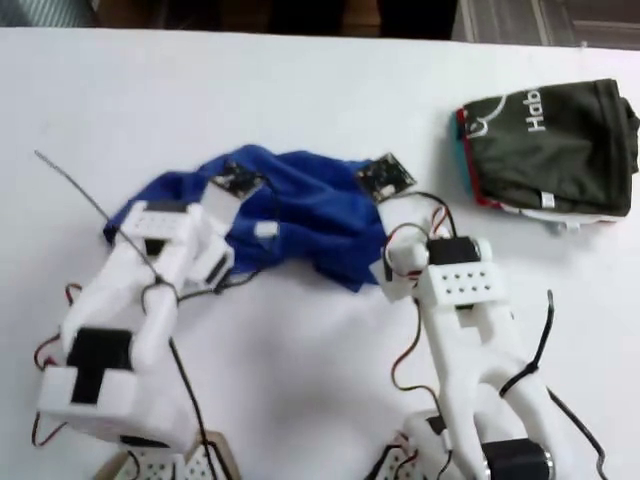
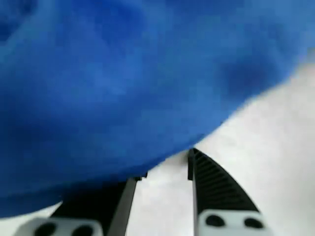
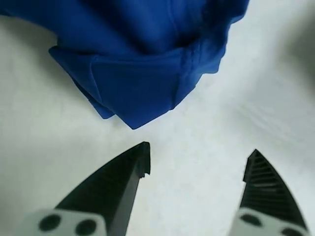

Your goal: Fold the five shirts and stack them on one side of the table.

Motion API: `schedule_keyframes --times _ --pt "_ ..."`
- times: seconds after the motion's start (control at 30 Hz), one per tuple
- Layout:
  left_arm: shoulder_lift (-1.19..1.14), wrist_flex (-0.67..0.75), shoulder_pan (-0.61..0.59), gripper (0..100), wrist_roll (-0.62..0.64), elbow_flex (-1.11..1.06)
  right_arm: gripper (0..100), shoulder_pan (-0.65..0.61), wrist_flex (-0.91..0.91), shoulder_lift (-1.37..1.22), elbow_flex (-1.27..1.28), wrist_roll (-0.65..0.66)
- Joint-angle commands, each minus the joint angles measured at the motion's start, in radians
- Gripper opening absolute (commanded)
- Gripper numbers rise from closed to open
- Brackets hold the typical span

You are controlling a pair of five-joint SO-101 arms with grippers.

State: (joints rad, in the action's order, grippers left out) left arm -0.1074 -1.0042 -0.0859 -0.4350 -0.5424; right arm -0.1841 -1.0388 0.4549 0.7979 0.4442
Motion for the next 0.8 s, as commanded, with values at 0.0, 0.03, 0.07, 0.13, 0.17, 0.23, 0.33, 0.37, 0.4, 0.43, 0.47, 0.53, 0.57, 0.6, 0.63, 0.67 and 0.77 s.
schedule_keyframes --times 0.0,0.03,0.07,0.13,0.17,0.23,0.33,0.37,0.4,0.43,0.47,0.53,0.57,0.6,0.63,0.67,0.77 --pt "-0.044 -0.089 -0.025 15 0.034 0.189 30.4 0.012 0.004 0.047 -0.005 0.006" --pt "-0.052 -0.135 -0.023 15 0.034 0.229 30.4 0.012 0.004 0.047 -0.005 0.006" --pt "-0.058 -0.173 -0.020 15 0.035 0.268 30.4 0.012 0.004 0.047 -0.005 0.006" --pt "-0.068 -0.238 -0.021 15 0.034 0.334 30.4 0.012 0.004 0.047 -0.005 0.006" --pt "-0.068 -0.252 -0.021 15 0.032 0.355 30.4 0.012 0.004 0.047 -0.005 0.006" --pt "-0.068 -0.256 -0.021 15 0.035 0.383 30.4 0.012 0.005 0.047 -0.006 0.006" --pt "-0.071 -0.212 -0.020 15 0.037 0.380 30.4 0.012 0.007 0.047 -0.008 0.006" --pt "-0.074 -0.195 -0.020 15 0.037 0.372 30.4 0.012 0.007 0.047 -0.009 0.006" --pt "-0.084 -0.178 -0.020 15 0.037 0.364 30.4 0.012 0.007 0.047 -0.009 0.006" --pt "-0.101 -0.164 -0.020 15 0.037 0.361 30.4 0.012 0.007 0.047 -0.009 0.006" --pt "-0.126 -0.157 -0.020 15 0.038 0.363 30.4 0.012 0.007 0.047 -0.009 0.006" --pt "-0.176 -0.132 -0.020 15 0.038 0.364 30.4 0.012 0.005 0.047 -0.009 0.006" --pt "-0.199 -0.117 -0.020 15 0.038 0.366 30.4 0.012 0.005 0.047 -0.009 0.006" --pt "-0.222 -0.106 -0.020 15 0.038 0.377 30.4 0.012 0.005 0.047 -0.008 0.006" --pt "-0.245 -0.104 -0.021 15 0.038 0.394 30.4 0.012 0.005 0.047 -0.008 0.006" --pt "-0.264 -0.109 -0.021 15 0.038 0.414 30.4 0.012 0.005 0.047 -0.008 0.006" --pt "-0.284 -0.138 -0.020 13 0.038 0.466 30.4 0.012 0.005 0.047 -0.008 0.006"
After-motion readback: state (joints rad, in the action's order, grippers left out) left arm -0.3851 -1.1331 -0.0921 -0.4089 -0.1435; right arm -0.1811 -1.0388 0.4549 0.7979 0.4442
